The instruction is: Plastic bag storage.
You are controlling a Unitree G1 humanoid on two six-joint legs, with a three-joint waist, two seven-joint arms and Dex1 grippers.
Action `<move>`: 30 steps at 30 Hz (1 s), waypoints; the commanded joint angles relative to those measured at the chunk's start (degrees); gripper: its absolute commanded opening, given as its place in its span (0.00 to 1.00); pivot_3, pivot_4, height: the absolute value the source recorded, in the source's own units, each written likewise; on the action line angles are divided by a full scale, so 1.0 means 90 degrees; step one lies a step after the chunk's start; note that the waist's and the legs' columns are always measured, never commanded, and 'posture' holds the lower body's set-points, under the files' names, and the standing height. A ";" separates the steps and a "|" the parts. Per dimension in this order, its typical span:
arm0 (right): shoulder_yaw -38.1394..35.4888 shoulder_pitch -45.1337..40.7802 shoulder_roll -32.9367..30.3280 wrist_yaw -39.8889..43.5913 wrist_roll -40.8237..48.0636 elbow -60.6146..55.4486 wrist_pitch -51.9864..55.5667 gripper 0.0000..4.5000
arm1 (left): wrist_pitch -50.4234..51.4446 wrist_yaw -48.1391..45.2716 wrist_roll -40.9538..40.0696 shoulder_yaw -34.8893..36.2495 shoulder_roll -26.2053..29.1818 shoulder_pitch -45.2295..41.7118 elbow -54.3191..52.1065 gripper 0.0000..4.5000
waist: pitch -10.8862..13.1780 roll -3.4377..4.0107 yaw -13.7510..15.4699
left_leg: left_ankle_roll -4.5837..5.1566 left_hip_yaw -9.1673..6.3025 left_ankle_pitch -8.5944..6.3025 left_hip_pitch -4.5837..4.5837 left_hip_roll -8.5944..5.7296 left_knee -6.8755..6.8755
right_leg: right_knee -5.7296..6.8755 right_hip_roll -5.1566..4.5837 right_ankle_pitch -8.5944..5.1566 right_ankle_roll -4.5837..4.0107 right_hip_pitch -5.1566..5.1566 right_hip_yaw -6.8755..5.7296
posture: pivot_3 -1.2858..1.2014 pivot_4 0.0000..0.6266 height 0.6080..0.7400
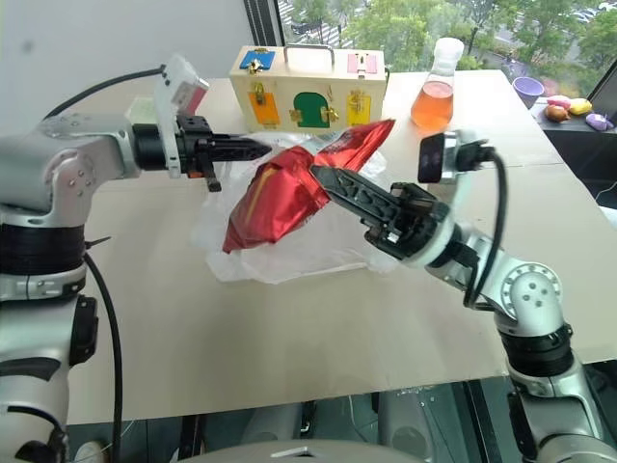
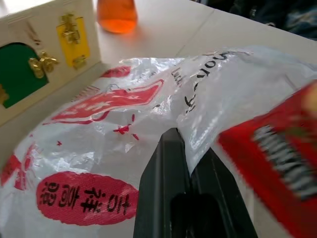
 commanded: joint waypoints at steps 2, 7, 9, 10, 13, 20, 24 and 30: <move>-0.0464 -0.0228 0.0115 -0.0056 -0.1289 0.0510 -0.0293 0.00 | 0.0518 -0.0209 -0.0695 0.0640 0.0389 0.0208 -0.0602 0.00 | 0.0000 0.0000 0.0002 | 0.0000 0.0002 0.0000 -0.0034 -0.0003 0.0008 | 0.0023 -0.0001 0.0000 0.0000 -0.0036 0.0002 | 0.52 0.24 1.00; -0.0315 -0.0197 0.0301 0.0082 -0.2908 0.0427 -0.0538 0.00 | 0.1465 0.0263 -0.1367 0.1086 0.0133 0.0191 -0.0676 0.00 | 0.0000 0.0000 -0.0007 | 0.0000 0.0004 0.0000 -0.0039 -0.0005 0.0012 | 0.0040 -0.0001 0.0000 0.0000 -0.0046 0.0004 | 0.52 0.24 1.00; -0.0037 -0.0221 0.0419 0.0147 -0.3750 0.0448 -0.0662 0.00 | 0.1681 0.0549 -0.1519 0.1232 -0.0067 0.0123 -0.0639 0.00 | 0.0000 0.0000 -0.0020 | 0.0000 0.0003 0.0000 -0.0039 -0.0004 0.0015 | 0.0045 0.0000 0.0000 0.0000 -0.0047 0.0004 | 0.52 0.24 1.00; 0.0132 -0.0264 0.0548 0.0222 -0.4189 0.0510 -0.0773 0.00 | 0.1808 0.0764 -0.1592 0.1326 -0.0255 0.0034 -0.0580 0.00 | 0.0000 0.0000 -0.0022 | -0.0001 0.0004 0.0000 -0.0034 -0.0005 0.0015 | 0.0050 0.0000 0.0000 0.0000 -0.0047 0.0006 | 0.52 0.24 1.00; 0.0674 -0.0632 0.1061 0.0238 -0.5724 0.1060 -0.1339 0.00 | 0.2131 0.1534 -0.1730 0.1644 -0.0982 -0.0285 -0.0408 0.00 | 0.0000 0.0000 -0.0025 | -0.0001 0.0002 0.0001 -0.0035 -0.0004 0.0026 | 0.0062 0.0002 0.0000 0.0000 -0.0049 0.0005 | 0.52 0.24 1.00; 0.1284 -0.1442 0.2479 -0.0340 -0.8579 0.3116 -0.2944 0.00 | 0.3061 0.2573 -0.2142 0.2514 -0.1866 -0.0769 -0.0028 0.00 | 0.0000 0.0000 -0.0059 | -0.0011 0.0003 0.0006 -0.0027 -0.0006 0.0043 | 0.0093 0.0004 0.0002 -0.0003 -0.0058 0.0014 | 0.52 0.24 1.00; 0.1683 -0.1505 0.2815 -0.0249 -0.9556 0.3960 -0.3189 0.00 | 0.3266 0.2850 -0.2235 0.2644 -0.2005 -0.0742 -0.0140 0.00 | -0.0001 -0.0001 -0.0059 | -0.0036 0.0006 0.0020 -0.0031 -0.0015 0.0043 | 0.0089 -0.0006 0.0003 -0.0004 -0.0057 0.0018 | 0.52 0.24 1.00; 0.1707 -0.1327 0.2352 0.0617 -1.0065 0.3551 -0.3034 0.47 | 0.2986 0.3332 -0.1989 0.2476 -0.2109 -0.0438 -0.0477 0.00 | 0.0000 0.0000 -0.0047 | -0.0038 0.0002 0.0021 -0.0032 -0.0018 0.0042 | 0.0089 -0.0010 0.0003 -0.0004 -0.0058 0.0016 | 0.52 0.24 1.00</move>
